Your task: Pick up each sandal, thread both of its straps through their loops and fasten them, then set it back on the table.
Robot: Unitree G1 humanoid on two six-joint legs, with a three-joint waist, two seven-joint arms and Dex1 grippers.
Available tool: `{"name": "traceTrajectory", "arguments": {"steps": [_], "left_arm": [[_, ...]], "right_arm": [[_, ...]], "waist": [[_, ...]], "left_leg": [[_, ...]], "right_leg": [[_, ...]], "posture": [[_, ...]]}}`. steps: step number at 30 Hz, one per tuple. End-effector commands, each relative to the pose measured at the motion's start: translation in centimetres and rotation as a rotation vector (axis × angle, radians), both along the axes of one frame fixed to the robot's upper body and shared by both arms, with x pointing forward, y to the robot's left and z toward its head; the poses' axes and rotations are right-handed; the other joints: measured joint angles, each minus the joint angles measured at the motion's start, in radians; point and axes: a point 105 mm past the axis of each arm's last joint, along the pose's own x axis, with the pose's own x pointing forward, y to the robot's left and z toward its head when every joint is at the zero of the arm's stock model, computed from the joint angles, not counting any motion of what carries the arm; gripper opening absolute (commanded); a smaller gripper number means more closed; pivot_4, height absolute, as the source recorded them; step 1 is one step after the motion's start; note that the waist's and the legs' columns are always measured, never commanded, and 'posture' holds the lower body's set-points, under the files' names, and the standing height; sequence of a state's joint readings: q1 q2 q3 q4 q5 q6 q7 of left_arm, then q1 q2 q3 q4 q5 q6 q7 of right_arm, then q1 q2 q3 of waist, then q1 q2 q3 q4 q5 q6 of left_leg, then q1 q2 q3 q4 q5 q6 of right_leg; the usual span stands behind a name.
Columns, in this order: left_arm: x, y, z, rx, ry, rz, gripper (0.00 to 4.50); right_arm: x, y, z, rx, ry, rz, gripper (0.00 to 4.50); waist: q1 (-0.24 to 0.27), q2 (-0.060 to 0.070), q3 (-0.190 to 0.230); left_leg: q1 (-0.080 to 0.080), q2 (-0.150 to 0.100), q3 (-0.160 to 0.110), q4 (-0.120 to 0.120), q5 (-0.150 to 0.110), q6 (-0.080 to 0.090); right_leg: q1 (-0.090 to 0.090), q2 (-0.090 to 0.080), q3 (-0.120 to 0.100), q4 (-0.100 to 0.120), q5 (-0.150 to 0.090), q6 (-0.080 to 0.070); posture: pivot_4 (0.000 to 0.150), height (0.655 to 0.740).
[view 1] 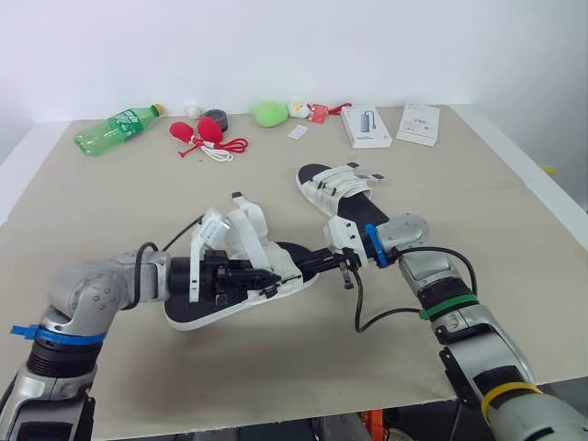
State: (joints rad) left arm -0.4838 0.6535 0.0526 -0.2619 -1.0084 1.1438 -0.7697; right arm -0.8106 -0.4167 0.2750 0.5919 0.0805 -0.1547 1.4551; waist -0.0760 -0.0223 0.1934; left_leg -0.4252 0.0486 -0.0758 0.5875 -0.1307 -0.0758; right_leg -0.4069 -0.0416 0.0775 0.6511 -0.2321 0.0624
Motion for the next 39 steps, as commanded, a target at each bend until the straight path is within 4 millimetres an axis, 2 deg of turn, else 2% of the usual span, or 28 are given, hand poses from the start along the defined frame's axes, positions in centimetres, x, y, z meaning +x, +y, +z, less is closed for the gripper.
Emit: {"name": "traceTrajectory", "arguments": {"steps": [1,9,10,11,13,14,22,28,32,33,34,35,39], "left_arm": [[0.9,1.0,1.4,0.003,-0.076,0.063,2.02],[2.2,1.2,2.1,-0.053,-0.108,0.132,2.02],[2.3,1.1,2.3,-0.066,-0.109,0.136,1.53],[2.2,1.1,2.3,-0.069,-0.113,0.132,1.31],[1.9,0.8,2.0,-0.055,-0.118,0.112,0.29],[1.5,0.6,1.6,-0.046,-0.110,0.093,0.04],[-1.0,-1.1,-0.7,-0.023,-0.059,-0.004,0.04],[-1.9,-1.7,-1.9,0.008,-0.037,-0.031,0.04],[-1.8,-1.2,-2.6,0.050,0.014,-0.010,0.04],[-1.9,-1.2,-2.4,0.048,0.013,-0.020,0.59],[-2.0,-1.2,-2.0,0.038,0.004,-0.032,0.87],[-2.0,-1.3,-1.5,0.028,-0.012,-0.042,1.42],[-1.8,-0.4,0.9,0.028,-0.092,-0.068,3.03]], "right_arm": [[0.2,0.0,0.6,-0.001,-0.024,0.003,0.00],[0.3,0.2,0.6,0.003,-0.026,0.006,0.00],[0.3,0.2,0.6,0.002,-0.027,0.006,0.00],[0.3,0.2,0.6,0.002,-0.027,0.006,0.00],[0.4,0.1,0.6,0.001,-0.027,0.006,0.00],[0.3,0.1,0.6,0.000,-0.027,0.006,0.00],[0.3,0.0,0.5,-0.002,-0.029,0.008,0.00],[0.2,-0.1,0.5,-0.004,-0.031,0.010,0.00],[0.1,0.0,0.5,-0.003,-0.032,0.014,0.00],[0.1,0.0,0.5,-0.003,-0.032,0.015,0.00],[0.1,0.0,0.5,-0.003,-0.032,0.016,0.00],[0.1,0.1,0.5,-0.003,-0.032,0.017,0.00],[0.2,0.1,0.6,-0.006,-0.033,0.020,0.00]], "waist": [[0.000,0.000,0.000],[0.000,0.000,0.000],[0.000,0.000,0.000],[0.000,0.000,0.000],[0.000,0.000,0.000],[0.000,0.000,0.000],[0.000,0.000,0.000],[-0.001,0.000,0.000],[-0.001,0.000,0.000],[-0.002,0.000,0.000],[-0.002,0.000,0.000],[-0.001,0.000,0.000],[-0.001,0.000,0.000]], "left_leg": [[0.000,0.000,0.000,0.000,0.000,0.000],[0.000,0.000,0.000,0.000,0.000,0.000],[0.000,0.000,0.000,0.000,0.000,0.000],[0.000,0.000,0.000,0.000,0.000,0.000],[0.000,0.000,0.000,0.000,0.000,0.000],[0.000,0.000,0.000,0.000,0.000,0.000],[0.000,0.000,0.000,0.000,0.000,-0.001],[0.000,0.000,0.000,0.000,0.000,-0.001],[0.000,0.000,0.000,0.000,0.000,-0.001],[0.000,0.000,0.000,0.000,0.000,-0.001],[0.000,0.000,0.000,0.000,0.000,-0.001],[0.000,0.000,0.000,0.000,0.000,-0.001],[0.000,0.000,0.000,0.000,0.000,-0.001]], "right_leg": [[0.000,0.000,0.000,0.000,0.000,0.000],[0.000,0.000,0.000,0.000,0.000,0.000],[0.000,0.000,0.000,0.000,0.000,0.000],[0.000,0.000,0.000,0.000,0.000,0.000],[0.000,0.000,0.000,0.000,0.000,0.001],[0.000,0.000,0.000,0.000,0.000,0.001],[0.000,0.000,0.000,0.000,0.000,0.001],[0.000,0.000,0.000,0.000,-0.001,0.000],[0.000,0.000,0.000,0.000,-0.001,0.000],[0.000,0.000,0.000,0.000,-0.001,0.000],[0.000,0.000,0.000,0.000,-0.001,0.000],[0.000,0.000,0.000,0.000,-0.001,0.000],[0.000,0.000,0.000,0.000,0.000,0.000]], "posture": [[0.150,0.7400],[0.150,0.7400],[0.150,0.7400],[0.150,0.7400],[0.150,0.7400],[0.150,0.7400],[0.150,0.7400],[0.150,0.7400],[0.150,0.7400],[0.150,0.7400],[0.150,0.7400],[0.150,0.7400],[0.150,0.7400]]}}
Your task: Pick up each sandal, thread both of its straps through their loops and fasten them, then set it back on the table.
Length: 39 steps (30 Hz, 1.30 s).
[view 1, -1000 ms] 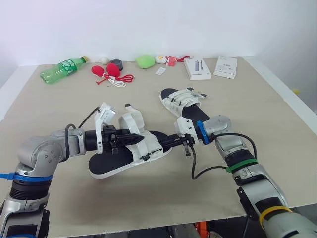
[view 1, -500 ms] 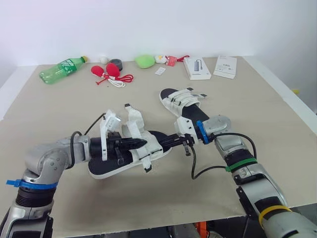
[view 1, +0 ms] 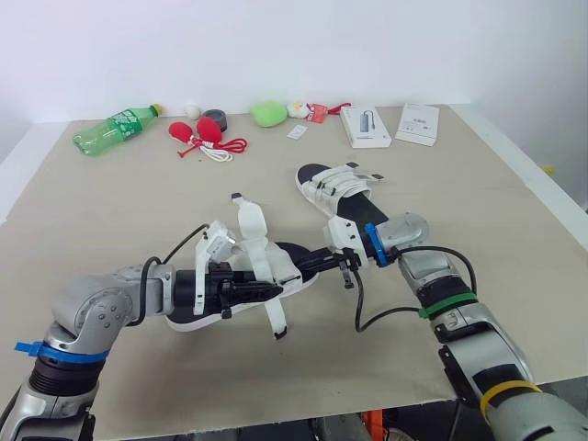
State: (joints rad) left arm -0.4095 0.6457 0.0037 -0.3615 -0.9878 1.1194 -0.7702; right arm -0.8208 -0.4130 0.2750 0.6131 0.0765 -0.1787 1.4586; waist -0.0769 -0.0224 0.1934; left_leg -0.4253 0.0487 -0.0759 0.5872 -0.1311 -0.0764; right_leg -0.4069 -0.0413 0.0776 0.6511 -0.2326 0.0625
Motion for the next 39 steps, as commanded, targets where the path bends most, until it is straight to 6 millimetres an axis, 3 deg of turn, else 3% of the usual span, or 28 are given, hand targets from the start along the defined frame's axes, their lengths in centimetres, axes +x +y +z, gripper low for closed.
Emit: {"name": "traceTrajectory", "arguments": {"steps": [1,5,7,9,15,24,39], "left_arm": [[0.0,1.2,3.2,-0.007,-0.098,-0.026,3.03],[-1.1,2.4,6.2,-0.014,-0.121,-0.090,3.03],[-3.6,2.6,6.4,-0.032,-0.034,-0.190,3.03],[-5.6,2.7,5.3,-0.019,0.046,-0.236,3.03],[-8.5,2.3,2.2,0.013,0.181,-0.261,3.03],[-5.1,2.1,-2.3,0.129,0.118,-0.035,3.03],[-1.2,1.1,-3.4,0.131,-0.040,0.072,3.03]], "right_arm": [[0.1,0.0,0.5,-0.005,-0.021,0.012,0.00],[0.2,0.0,0.6,-0.010,-0.023,0.012,0.00],[0.2,0.0,0.7,-0.010,-0.024,0.012,0.00],[0.3,0.0,0.7,-0.010,-0.025,0.013,0.00],[0.3,0.0,0.7,-0.013,-0.023,0.019,0.00],[0.2,0.1,0.8,-0.015,-0.020,0.020,0.00],[0.2,-0.2,0.6,-0.018,-0.018,0.012,0.00]], "waist": [[0.000,0.000,0.000],[-0.001,0.000,0.000],[-0.003,0.000,0.000],[-0.006,0.000,0.000],[-0.001,-0.002,0.001],[0.000,-0.003,0.001],[0.001,-0.003,0.001]], "left_leg": [[0.000,0.000,0.000,0.000,0.000,0.000],[0.000,0.000,0.000,0.000,0.000,0.000],[-0.001,0.000,0.000,0.000,-0.001,-0.001],[-0.001,0.000,0.000,-0.001,-0.002,-0.002],[-0.001,0.002,0.000,-0.001,-0.004,-0.001],[0.000,0.002,0.001,0.000,-0.004,-0.002],[0.000,0.001,0.001,0.000,-0.004,-0.002]], "right_leg": [[0.000,0.000,0.000,0.000,0.000,0.000],[-0.001,0.000,0.000,0.000,0.000,0.000],[-0.001,0.000,0.000,0.000,-0.001,0.000],[-0.001,0.000,0.000,-0.001,-0.002,0.000],[-0.001,0.001,0.000,0.000,-0.004,-0.001],[0.000,0.001,0.000,0.000,-0.003,-0.002],[0.000,0.001,0.000,0.000,-0.003,-0.001]], "posture": [[0.150,0.7400],[0.150,0.7400],[0.150,0.7400],[0.150,0.7400],[0.150,0.7400],[0.150,0.7400],[0.150,0.7400]]}}
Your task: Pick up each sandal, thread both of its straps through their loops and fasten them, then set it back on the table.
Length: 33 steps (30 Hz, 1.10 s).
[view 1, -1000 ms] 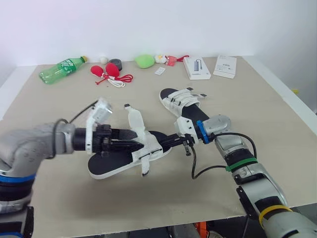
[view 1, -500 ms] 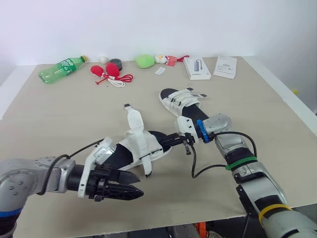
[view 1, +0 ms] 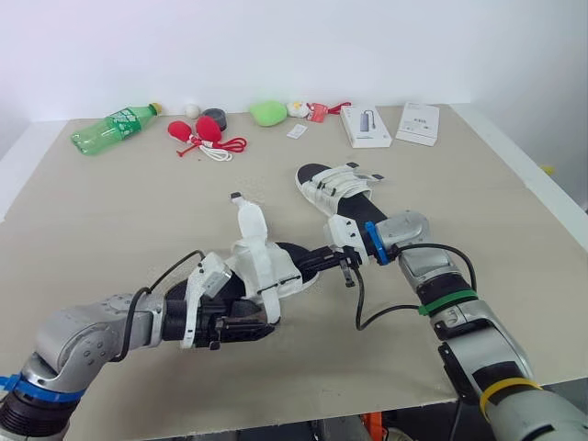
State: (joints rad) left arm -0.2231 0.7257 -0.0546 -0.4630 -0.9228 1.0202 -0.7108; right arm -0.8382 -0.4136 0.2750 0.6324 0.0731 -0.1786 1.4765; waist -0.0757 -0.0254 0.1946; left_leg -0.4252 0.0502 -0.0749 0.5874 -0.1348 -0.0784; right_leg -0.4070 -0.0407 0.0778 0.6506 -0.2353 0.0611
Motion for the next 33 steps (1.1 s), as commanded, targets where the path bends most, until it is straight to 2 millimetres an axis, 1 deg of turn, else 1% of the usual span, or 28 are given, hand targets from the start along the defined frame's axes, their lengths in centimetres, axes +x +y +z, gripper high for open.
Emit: {"name": "traceTrajectory", "arguments": {"steps": [1,3,5,10,13,16,17,18,19,21,26,33], "left_arm": [[0.8,0.0,0.5,0.002,-0.056,0.003,3.03],[1.2,0.3,0.4,0.021,-0.078,0.010,3.03],[1.2,0.3,0.4,0.014,-0.076,0.002,3.03],[0.8,-0.1,0.0,-0.006,-0.059,-0.014,3.03],[1.0,-0.6,-0.1,-0.047,-0.048,0.007,3.03],[0.8,-1.2,0.0,-0.078,-0.040,0.010,2.35],[0.6,-1.3,0.0,-0.080,-0.038,0.003,1.82],[0.4,-1.4,-0.1,-0.080,-0.037,-0.002,1.42],[0.2,-1.3,-0.2,-0.080,-0.034,-0.005,0.89],[-0.2,-1.1,-0.3,-0.079,-0.027,-0.011,0.09],[-1.7,-0.7,-0.6,-0.061,-0.009,-0.063,0.09],[-3.5,-1.2,-0.3,-0.045,-0.032,-0.167,0.09]], "right_arm": [[0.1,-0.1,0.5,-0.006,-0.024,0.003,0.00],[0.1,-0.1,0.5,-0.006,-0.024,0.002,0.00],[0.1,-0.1,0.5,-0.006,-0.024,0.002,0.00],[0.1,-0.1,0.5,-0.005,-0.025,0.001,0.00],[0.1,-0.1,0.5,-0.006,-0.025,0.002,0.00],[0.1,-0.1,0.5,-0.007,-0.025,0.002,0.00],[0.1,-0.1,0.5,-0.007,-0.025,0.002,0.00],[0.1,-0.1,0.5,-0.006,-0.025,0.002,0.00],[0.1,-0.1,0.5,-0.006,-0.025,0.002,0.00],[0.1,-0.1,0.5,-0.006,-0.024,0.001,0.00],[0.1,-0.2,0.4,-0.009,-0.023,0.002,0.00],[0.0,-0.1,0.5,-0.008,-0.024,0.005,0.00]], "waist": [[0.000,0.000,0.000],[0.000,0.000,0.000],[0.000,0.000,0.000],[0.000,0.000,0.000],[0.000,0.000,0.000],[0.000,0.000,0.000],[0.000,0.000,0.000],[0.000,0.000,0.000],[0.000,0.000,0.000],[0.000,0.000,0.000],[0.000,0.000,0.000],[0.000,0.000,0.000]], "left_leg": [[0.000,0.000,0.000,0.000,0.000,0.000],[0.000,0.000,0.000,0.000,0.000,0.000],[0.000,0.000,0.000,0.000,0.000,0.000],[0.000,0.000,0.000,0.000,0.000,0.000],[0.000,0.000,0.000,0.000,0.000,0.000],[0.000,0.000,0.000,0.000,0.000,0.000],[0.000,0.000,0.000,0.000,0.000,0.000],[0.000,0.000,0.000,0.000,0.000,0.000],[0.000,0.000,0.000,0.000,0.000,0.000],[0.000,0.000,0.000,0.000,0.000,0.000],[0.000,0.000,0.000,0.000,0.000,0.000],[0.000,0.000,0.000,0.000,0.000,0.000]], "right_leg": [[0.000,0.000,0.000,0.000,0.000,0.000],[0.000,0.000,0.000,0.000,0.000,0.000],[0.000,0.000,0.000,0.000,0.000,0.000],[0.000,0.000,0.000,0.000,0.000,0.000],[0.000,0.000,0.000,0.000,0.000,0.000],[0.000,0.000,0.000,0.000,0.000,0.000],[0.000,0.000,0.000,0.000,0.000,0.001],[0.000,0.000,0.000,0.000,0.000,0.001],[0.000,0.000,0.000,0.000,0.000,0.001],[0.000,0.000,0.000,0.000,0.000,0.001],[0.000,0.000,0.000,0.000,0.000,0.000],[0.000,0.000,0.000,0.000,0.000,0.000]], "posture": [[0.150,0.7400],[0.150,0.7400],[0.150,0.7400],[0.150,0.7400],[0.150,0.7400],[0.150,0.7400],[0.150,0.7400],[0.150,0.7400],[0.150,0.7400],[0.150,0.7400],[0.150,0.7400],[0.150,0.7400]]}}
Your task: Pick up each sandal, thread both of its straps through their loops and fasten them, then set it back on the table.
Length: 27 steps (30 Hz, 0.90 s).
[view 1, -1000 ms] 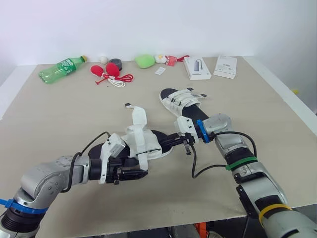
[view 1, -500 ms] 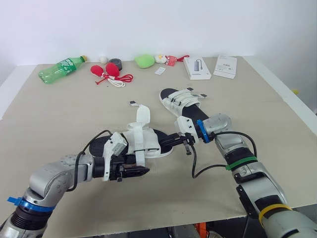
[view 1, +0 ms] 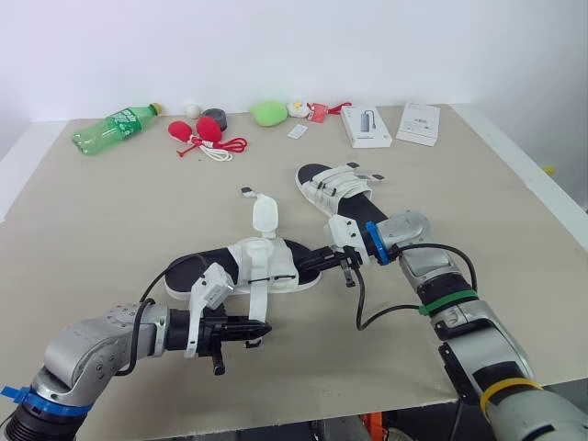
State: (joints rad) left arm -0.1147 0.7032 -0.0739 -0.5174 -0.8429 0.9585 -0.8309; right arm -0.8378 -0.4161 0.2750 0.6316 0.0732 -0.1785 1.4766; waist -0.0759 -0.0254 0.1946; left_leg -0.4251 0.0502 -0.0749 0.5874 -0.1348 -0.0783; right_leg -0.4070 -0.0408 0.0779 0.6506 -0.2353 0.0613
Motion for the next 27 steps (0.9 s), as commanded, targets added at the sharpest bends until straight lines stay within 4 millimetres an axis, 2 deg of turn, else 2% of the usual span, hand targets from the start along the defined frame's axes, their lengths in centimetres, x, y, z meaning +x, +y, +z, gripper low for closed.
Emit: {"name": "traceTrajectory", "arguments": {"steps": [1,5,12,15,18,19,21,22,24,27], "left_arm": [[-1.4,-0.6,0.9,-0.003,-0.049,-0.092,0.09],[-3.3,-0.5,0.3,0.037,-0.019,-0.177,0.09],[-3.2,-0.2,0.2,0.062,-0.041,-0.174,0.09],[-4.0,0.4,0.5,0.100,-0.031,-0.224,0.09],[-4.4,1.1,0.9,0.144,-0.048,-0.264,0.88],[-4.4,1.3,1.1,0.156,-0.057,-0.274,1.45],[-4.3,1.6,1.6,0.190,-0.106,-0.293,2.19],[-4.2,1.8,1.9,0.211,-0.138,-0.304,2.83],[-4.6,2.1,2.7,0.249,-0.181,-0.358,3.45],[-4.2,3.6,4.8,0.358,-0.290,-0.401,3.45]], "right_arm": [[0.0,-0.1,0.5,-0.006,-0.024,0.006,0.00],[-0.1,-0.2,0.4,-0.010,-0.025,0.008,0.00],[-0.1,-0.1,0.4,-0.011,-0.025,0.013,0.00],[-0.1,0.0,0.4,-0.011,-0.025,0.015,0.00],[0.0,0.1,0.4,-0.011,-0.024,0.017,0.00],[0.0,0.1,0.4,-0.012,-0.024,0.017,0.00],[0.0,0.1,0.5,-0.012,-0.024,0.019,0.00],[0.0,0.1,0.4,-0.012,-0.023,0.019,0.00],[0.0,0.2,0.5,-0.012,-0.023,0.022,0.00],[0.0,0.2,0.6,-0.014,-0.024,0.022,0.00]], "waist": [[0.000,0.000,0.000],[0.000,0.000,0.000],[0.000,0.000,0.000],[0.000,0.000,0.000],[0.000,0.000,0.000],[0.000,0.000,0.000],[0.000,0.000,0.000],[0.000,0.000,0.000],[0.000,0.000,0.000],[0.000,0.000,0.001]], "left_leg": [[0.000,0.000,0.000,0.000,0.000,0.000],[0.000,0.000,0.000,0.000,0.000,0.000],[0.000,0.000,0.000,0.000,0.000,0.000],[0.000,0.000,0.000,0.000,0.000,0.000],[0.000,0.000,0.000,-0.001,0.000,0.000],[0.000,0.000,0.000,-0.001,0.000,0.000],[0.000,0.000,0.000,-0.001,0.000,0.000],[0.000,0.000,0.000,0.000,0.000,0.000],[0.000,0.000,0.000,0.000,0.000,0.000],[0.000,0.001,0.001,-0.001,0.000,0.000]], "right_leg": [[0.000,0.000,0.000,0.000,0.000,0.000],[0.000,0.000,0.000,0.000,0.000,0.000],[0.000,0.000,0.000,0.000,0.000,0.000],[0.000,0.000,0.000,0.000,0.000,-0.001],[-0.001,0.000,0.000,0.000,-0.001,-0.001],[-0.001,0.000,0.000,0.000,-0.001,-0.001],[-0.001,0.000,0.000,0.000,-0.001,-0.001],[-0.001,0.000,0.000,0.000,-0.001,-0.001],[-0.001,0.000,0.000,0.000,-0.001,-0.001],[-0.002,0.000,0.000,0.000,-0.001,-0.001]], "posture": [[0.150,0.7400],[0.150,0.7400],[0.150,0.7400],[0.150,0.7400],[0.150,0.7400],[0.150,0.7400],[0.150,0.7400],[0.150,0.7400],[0.150,0.7400],[0.150,0.7400]]}}
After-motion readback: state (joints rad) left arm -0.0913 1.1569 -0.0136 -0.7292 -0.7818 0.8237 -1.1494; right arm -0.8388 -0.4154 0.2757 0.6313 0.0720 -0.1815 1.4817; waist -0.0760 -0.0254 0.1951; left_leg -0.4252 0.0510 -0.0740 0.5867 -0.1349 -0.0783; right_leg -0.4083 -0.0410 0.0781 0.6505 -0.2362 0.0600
